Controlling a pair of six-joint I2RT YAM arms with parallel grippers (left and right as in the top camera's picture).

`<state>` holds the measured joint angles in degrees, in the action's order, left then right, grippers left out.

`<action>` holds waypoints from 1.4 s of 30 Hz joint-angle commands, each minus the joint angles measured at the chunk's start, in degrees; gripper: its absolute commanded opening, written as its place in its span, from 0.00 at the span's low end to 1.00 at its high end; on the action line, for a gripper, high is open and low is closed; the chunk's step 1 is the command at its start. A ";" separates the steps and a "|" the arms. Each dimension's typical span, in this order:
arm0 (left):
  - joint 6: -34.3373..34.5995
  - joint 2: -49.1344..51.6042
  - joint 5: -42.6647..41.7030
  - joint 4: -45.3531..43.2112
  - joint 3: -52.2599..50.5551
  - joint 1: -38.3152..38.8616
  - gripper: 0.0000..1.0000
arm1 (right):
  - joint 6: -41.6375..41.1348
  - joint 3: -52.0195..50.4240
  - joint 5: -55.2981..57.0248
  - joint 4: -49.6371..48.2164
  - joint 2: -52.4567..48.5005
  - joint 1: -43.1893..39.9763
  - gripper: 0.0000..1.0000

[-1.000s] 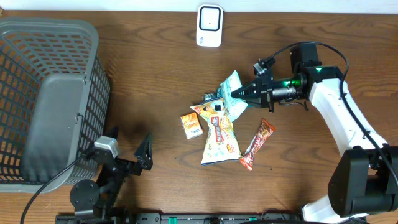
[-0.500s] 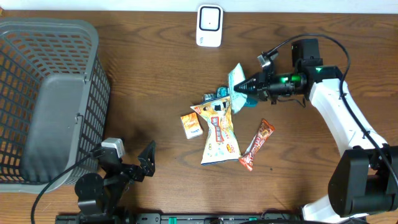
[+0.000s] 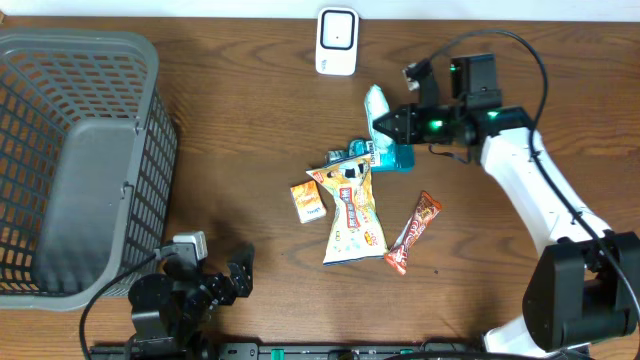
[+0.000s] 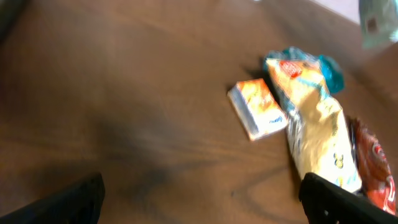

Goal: Scan the item barcode
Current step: 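Lift the wipes pack with the right gripper and hold it over the scanner, then carry the wipes pack to the right table edge and release it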

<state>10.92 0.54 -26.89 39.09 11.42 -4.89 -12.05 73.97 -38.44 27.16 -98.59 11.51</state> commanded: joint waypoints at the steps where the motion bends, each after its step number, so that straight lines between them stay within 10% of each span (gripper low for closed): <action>1: 0.57 -0.33 -0.76 2.25 -0.07 -0.31 1.00 | 3.61 0.09 11.98 -3.45 -0.76 3.98 0.01; 15: 0.57 -0.33 -0.76 4.63 -0.07 -0.31 1.00 | 3.30 5.14 27.19 -22.73 -7.85 8.96 0.01; 30: 0.57 -0.33 -0.76 4.63 -0.07 -0.31 1.00 | 3.32 44.68 32.11 -17.05 -36.92 10.05 0.01; 42: 0.57 -0.31 -0.74 4.63 -0.07 -0.31 1.00 | 3.32 49.99 41.05 -19.06 -42.97 12.28 0.01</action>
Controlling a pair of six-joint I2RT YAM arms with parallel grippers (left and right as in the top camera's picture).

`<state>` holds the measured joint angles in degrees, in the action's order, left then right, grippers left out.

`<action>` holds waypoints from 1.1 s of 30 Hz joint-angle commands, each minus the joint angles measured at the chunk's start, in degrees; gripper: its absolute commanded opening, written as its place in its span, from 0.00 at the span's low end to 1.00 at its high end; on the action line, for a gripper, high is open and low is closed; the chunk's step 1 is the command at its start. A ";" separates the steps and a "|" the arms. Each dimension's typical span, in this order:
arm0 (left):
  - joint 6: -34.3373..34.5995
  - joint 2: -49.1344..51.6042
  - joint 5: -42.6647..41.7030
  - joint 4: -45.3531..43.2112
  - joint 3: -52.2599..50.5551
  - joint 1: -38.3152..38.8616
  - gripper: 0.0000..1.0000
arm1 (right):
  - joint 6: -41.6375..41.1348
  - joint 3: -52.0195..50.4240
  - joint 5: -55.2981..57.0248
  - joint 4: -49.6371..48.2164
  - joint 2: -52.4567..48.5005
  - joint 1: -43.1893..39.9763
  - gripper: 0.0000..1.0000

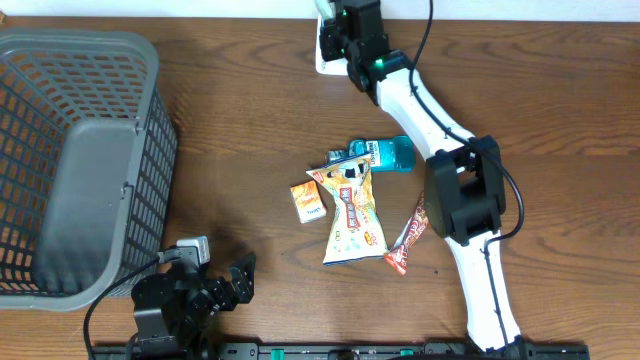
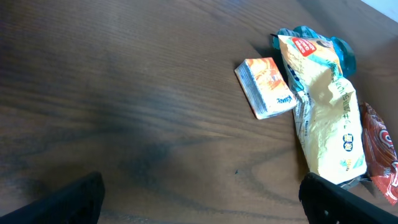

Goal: Scan the item barcode
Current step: 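Carry the wipes pack to the right table edge and release it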

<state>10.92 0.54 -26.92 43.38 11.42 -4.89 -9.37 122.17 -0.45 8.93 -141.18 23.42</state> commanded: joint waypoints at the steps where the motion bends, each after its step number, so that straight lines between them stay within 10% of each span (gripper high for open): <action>1: 0.57 -0.31 -0.72 0.35 -0.07 -0.31 1.00 | 0.63 1.79 4.28 -0.76 -0.37 0.37 0.01; 22: 0.57 -0.31 -0.74 0.35 -0.07 -0.31 1.00 | -5.25 1.95 60.94 37.68 15.21 -7.08 0.01; 33: 0.57 -0.31 -0.74 0.35 -0.07 -0.31 1.00 | -22.10 0.33 59.19 55.41 14.62 -22.67 0.01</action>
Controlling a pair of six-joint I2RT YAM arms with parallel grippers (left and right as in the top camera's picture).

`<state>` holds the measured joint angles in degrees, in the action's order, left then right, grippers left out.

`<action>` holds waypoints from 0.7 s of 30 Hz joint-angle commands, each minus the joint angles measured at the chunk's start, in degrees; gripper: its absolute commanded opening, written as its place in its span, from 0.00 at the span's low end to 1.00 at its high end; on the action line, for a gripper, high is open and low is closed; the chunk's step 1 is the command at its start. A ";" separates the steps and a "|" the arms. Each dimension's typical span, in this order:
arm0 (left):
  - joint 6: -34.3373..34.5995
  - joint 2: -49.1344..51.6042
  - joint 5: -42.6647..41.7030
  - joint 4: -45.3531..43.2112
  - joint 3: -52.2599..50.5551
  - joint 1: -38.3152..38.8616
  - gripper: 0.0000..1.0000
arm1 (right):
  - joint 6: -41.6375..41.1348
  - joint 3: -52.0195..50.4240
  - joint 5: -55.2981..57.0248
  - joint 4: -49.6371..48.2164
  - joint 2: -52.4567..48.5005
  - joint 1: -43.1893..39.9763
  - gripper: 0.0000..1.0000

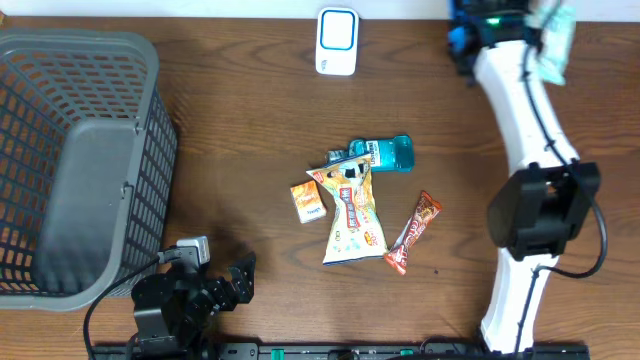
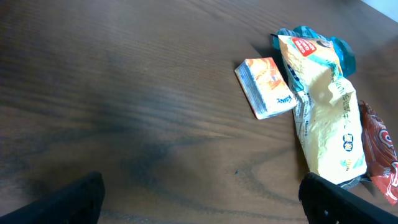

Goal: Scan the item barcode
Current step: 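Carry the wipes pack to the right table edge and release it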

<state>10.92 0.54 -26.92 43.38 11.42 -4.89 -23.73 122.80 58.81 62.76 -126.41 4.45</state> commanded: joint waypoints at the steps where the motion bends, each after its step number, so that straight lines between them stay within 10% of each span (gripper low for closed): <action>1: 0.57 -0.31 -0.72 0.35 -0.07 -0.31 1.00 | -8.48 -0.31 -2.34 2.69 -0.15 -5.33 0.01; 21: 0.57 -0.31 -0.72 0.35 -0.07 -0.31 1.00 | -24.24 -0.31 -18.47 10.75 -0.24 -21.84 0.01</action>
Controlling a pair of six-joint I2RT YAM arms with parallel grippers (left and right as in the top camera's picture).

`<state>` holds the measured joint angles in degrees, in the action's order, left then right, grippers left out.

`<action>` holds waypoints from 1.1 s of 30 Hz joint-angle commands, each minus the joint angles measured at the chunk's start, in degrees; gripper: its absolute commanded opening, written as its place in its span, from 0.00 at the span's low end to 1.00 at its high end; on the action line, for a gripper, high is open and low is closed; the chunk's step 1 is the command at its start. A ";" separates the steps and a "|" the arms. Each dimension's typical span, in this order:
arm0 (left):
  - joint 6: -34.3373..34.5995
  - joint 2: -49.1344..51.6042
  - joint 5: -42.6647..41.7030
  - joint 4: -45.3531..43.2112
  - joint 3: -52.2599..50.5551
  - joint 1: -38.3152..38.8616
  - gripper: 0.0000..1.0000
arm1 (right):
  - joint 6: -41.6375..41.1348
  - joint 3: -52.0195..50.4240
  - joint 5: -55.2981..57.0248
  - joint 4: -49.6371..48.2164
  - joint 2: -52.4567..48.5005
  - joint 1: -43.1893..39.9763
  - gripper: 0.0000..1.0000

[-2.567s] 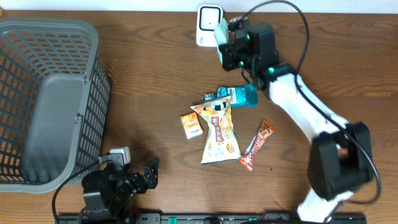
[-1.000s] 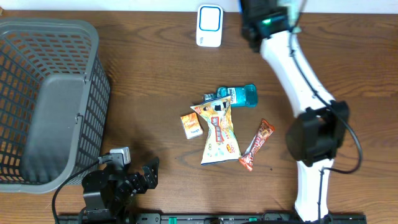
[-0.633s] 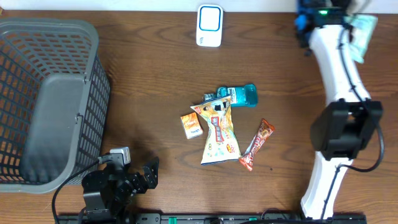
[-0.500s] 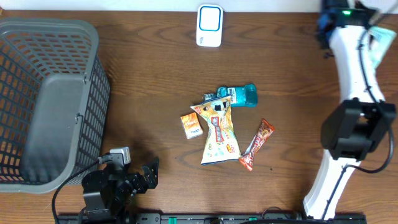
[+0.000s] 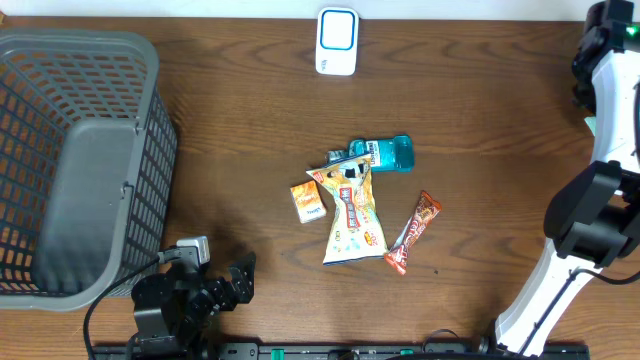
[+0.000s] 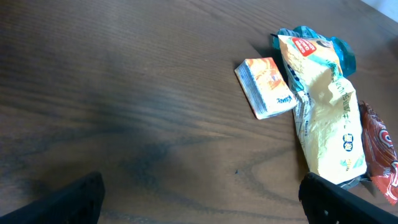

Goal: Scan the item barcode
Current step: 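Carry the wipes pack to the right table edge and release it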

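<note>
The white barcode scanner [image 5: 337,42] stands at the table's far edge. In the middle lie an orange box [image 5: 308,200], a yellow snack bag [image 5: 350,215], a teal bottle [image 5: 387,155] and a red bar [image 5: 413,233]. The box [image 6: 266,96], bag [image 6: 323,118] and bar [image 6: 379,165] also show in the left wrist view. My left gripper [image 5: 240,275] rests at the near left edge, open and empty [image 6: 202,199], well short of the box. My right arm [image 5: 612,80] runs up the right edge, its gripper outside the frame. A small pale green bit [image 5: 588,124] shows beside that arm.
A large grey mesh basket [image 5: 80,160] fills the left side of the table. Bare brown wood lies between the basket, the scanner and the items. The right arm's elbow [image 5: 590,215] hangs over the table's right edge.
My right arm has swung from the top right corner further out to the right edge. The pale green packet it held there no longer shows. The left arm and the items have not moved.
My right gripper first held a pale green packet just above the teal bottle. Then it was over the scanner at the far edge. After that it held the packet at the top right corner, and now the gripper is outside the frame.
</note>
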<state>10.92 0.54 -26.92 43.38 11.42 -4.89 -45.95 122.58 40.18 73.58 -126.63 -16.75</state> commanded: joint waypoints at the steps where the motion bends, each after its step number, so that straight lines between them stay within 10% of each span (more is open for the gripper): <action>1: 0.57 -0.31 -0.74 0.35 -0.07 -0.31 1.00 | -1.99 -0.09 0.42 -0.11 -0.04 -1.25 0.01; 20: 0.57 -0.31 -0.72 0.35 -0.07 -0.31 1.00 | 4.28 -17.14 -1.75 -16.09 -0.07 -19.34 0.01; 30: 0.57 -0.31 -0.72 0.35 -0.07 -0.31 1.00 | 5.81 -17.57 -10.03 -15.50 2.49 -24.81 0.55; 33: 0.57 -0.31 -0.72 0.35 -0.07 -0.31 1.00 | 5.99 -17.57 -14.67 -15.45 5.07 -24.94 0.56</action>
<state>10.94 0.54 -26.92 43.38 11.42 -4.89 -40.47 104.86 30.98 58.00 -126.37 -41.30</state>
